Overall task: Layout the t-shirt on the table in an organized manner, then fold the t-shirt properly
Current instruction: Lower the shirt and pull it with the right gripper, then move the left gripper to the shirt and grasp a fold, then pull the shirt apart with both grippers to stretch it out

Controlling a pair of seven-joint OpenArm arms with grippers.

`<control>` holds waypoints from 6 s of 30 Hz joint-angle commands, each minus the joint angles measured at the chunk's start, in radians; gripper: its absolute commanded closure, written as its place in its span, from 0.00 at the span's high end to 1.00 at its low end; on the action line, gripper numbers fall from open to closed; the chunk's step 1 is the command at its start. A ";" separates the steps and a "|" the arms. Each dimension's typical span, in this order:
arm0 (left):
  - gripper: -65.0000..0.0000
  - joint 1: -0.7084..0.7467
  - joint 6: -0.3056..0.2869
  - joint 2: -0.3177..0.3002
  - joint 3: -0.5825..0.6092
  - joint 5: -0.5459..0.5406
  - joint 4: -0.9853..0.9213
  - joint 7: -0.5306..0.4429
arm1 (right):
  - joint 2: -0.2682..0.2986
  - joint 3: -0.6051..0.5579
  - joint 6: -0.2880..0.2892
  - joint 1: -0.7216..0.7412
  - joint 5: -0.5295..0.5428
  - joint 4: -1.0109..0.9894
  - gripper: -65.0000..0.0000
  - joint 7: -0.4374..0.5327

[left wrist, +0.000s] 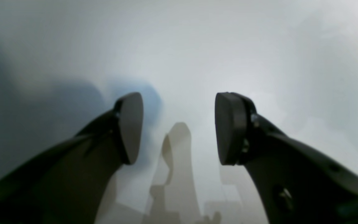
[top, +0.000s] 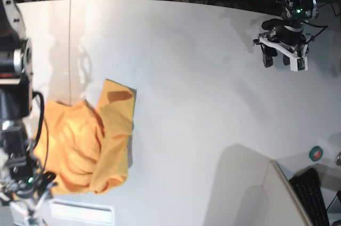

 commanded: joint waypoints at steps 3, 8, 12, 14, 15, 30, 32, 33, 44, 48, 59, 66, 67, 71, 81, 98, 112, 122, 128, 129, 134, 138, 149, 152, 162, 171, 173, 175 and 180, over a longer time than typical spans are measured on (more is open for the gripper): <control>0.54 -0.008 0.001 -0.012 -0.002 -0.003 0.017 -0.022 | -0.007 -0.002 0.006 -0.122 -0.004 0.275 0.70 -0.016; 0.54 -0.008 0.001 -0.012 0.000 -0.003 0.020 -0.022 | -0.171 0.008 0.224 -0.304 -0.004 0.491 0.71 -0.167; 0.54 -0.008 0.001 -0.012 0.000 -0.003 0.021 -0.022 | -0.278 0.008 0.234 -0.337 -0.004 0.376 0.70 -0.144; 0.54 -0.008 0.001 -0.012 -0.003 -0.003 0.023 -0.022 | -0.306 0.008 0.233 -0.333 -0.004 0.292 0.70 -0.111; 0.54 -0.007 0.001 -0.012 -0.003 -0.003 0.023 -0.022 | -0.312 0.008 0.228 -0.327 -0.004 0.255 0.70 -0.089; 0.54 -0.091 0.096 0.008 0.456 0.239 0.121 -0.023 | -0.260 0.281 0.124 -0.407 -0.006 0.393 0.70 -0.109; 0.54 -0.156 0.151 0.045 0.592 0.370 0.091 -0.023 | -0.237 0.298 0.124 -0.430 -0.006 0.396 0.70 -0.109; 0.54 -0.192 0.168 0.060 0.655 0.425 0.068 -0.023 | -0.226 0.304 0.124 -0.439 -0.006 0.398 0.70 -0.109; 0.54 -0.528 0.176 0.194 1.075 0.571 -0.304 -0.053 | -0.172 0.379 0.124 -0.456 -0.004 0.399 0.70 -0.109; 0.54 -0.590 0.177 0.260 1.077 0.606 -0.473 -0.117 | -0.171 0.383 0.124 -0.459 -0.004 0.398 0.70 -0.109; 0.54 -0.693 0.217 0.318 1.071 0.658 -0.723 -0.188 | -0.177 0.379 0.124 -0.462 -0.004 0.398 0.70 -0.109; 0.46 -0.780 0.217 0.318 1.080 0.445 -0.778 -0.189 | -0.180 0.377 0.124 -0.462 -0.004 0.398 0.70 -0.109; 0.39 -0.789 0.217 0.318 1.080 0.431 -0.792 -0.189 | -0.180 0.377 0.124 -0.462 -0.004 0.398 0.70 -0.109; 0.00 -0.805 0.217 0.318 1.074 0.407 -0.835 -0.189 | -0.180 0.377 0.124 -0.450 -0.004 0.324 0.70 -0.098; 0.00 -0.685 0.217 0.257 1.074 0.408 -0.732 -0.183 | -0.215 0.515 0.126 -0.427 0.221 0.177 0.71 0.064; 0.00 -0.573 0.217 0.174 0.950 0.419 -0.528 -0.178 | -0.115 0.367 0.161 -0.445 0.591 0.024 0.70 0.083; 0.00 -0.573 0.217 0.174 0.950 0.419 -0.526 -0.178 | -0.126 0.468 0.277 -0.449 0.718 0.040 0.53 -0.063; 0.00 -0.535 0.217 0.154 0.937 0.413 -0.468 -0.178 | -0.119 0.475 0.279 -0.449 0.723 0.045 0.00 -0.071; 0.00 -0.482 0.217 0.088 0.870 0.408 -0.258 -0.096 | -0.074 0.475 0.279 -0.455 0.721 0.119 0.00 -0.210; 0.00 -0.478 0.214 0.086 0.839 0.408 -0.227 -0.066 | -0.072 0.475 0.279 -0.469 0.720 0.154 0.00 -0.224; 0.00 -0.481 0.211 0.040 0.723 0.408 -0.104 0.013 | -0.042 0.468 0.277 -0.515 0.718 0.367 0.00 -0.296; 0.00 -0.488 0.211 -0.003 0.701 0.407 -0.038 0.047 | -0.028 0.472 0.274 -0.513 0.717 0.504 0.00 -0.365; 0.00 -0.541 0.211 -0.016 0.471 0.130 0.026 0.162 | 0.050 0.465 0.273 -0.280 0.714 0.390 0.00 -0.370; 0.00 -0.533 0.211 -0.018 0.471 0.120 -0.011 0.162 | 0.075 0.448 0.273 -0.211 0.714 0.246 0.00 -0.326; 0.00 -0.424 0.211 -0.018 0.463 0.193 -0.132 0.158 | 0.132 0.253 0.245 -0.162 0.714 -0.065 0.00 -0.186; 0.00 -0.360 0.211 -0.016 0.472 0.184 -0.130 0.158 | 0.119 0.333 0.215 -0.275 0.725 0.172 0.42 -0.186; 0.00 -0.344 0.211 -0.016 0.472 0.184 -0.117 0.159 | 0.079 0.379 0.211 -0.363 0.723 0.332 0.44 -0.189; 0.00 -0.320 0.211 -0.016 0.474 0.183 -0.094 0.162 | 0.058 0.406 0.208 -0.455 0.721 0.461 0.44 -0.218; 0.00 -0.225 0.209 -0.015 0.474 0.183 -0.012 0.162 | -0.042 0.413 0.215 -0.657 0.720 0.656 0.43 -0.319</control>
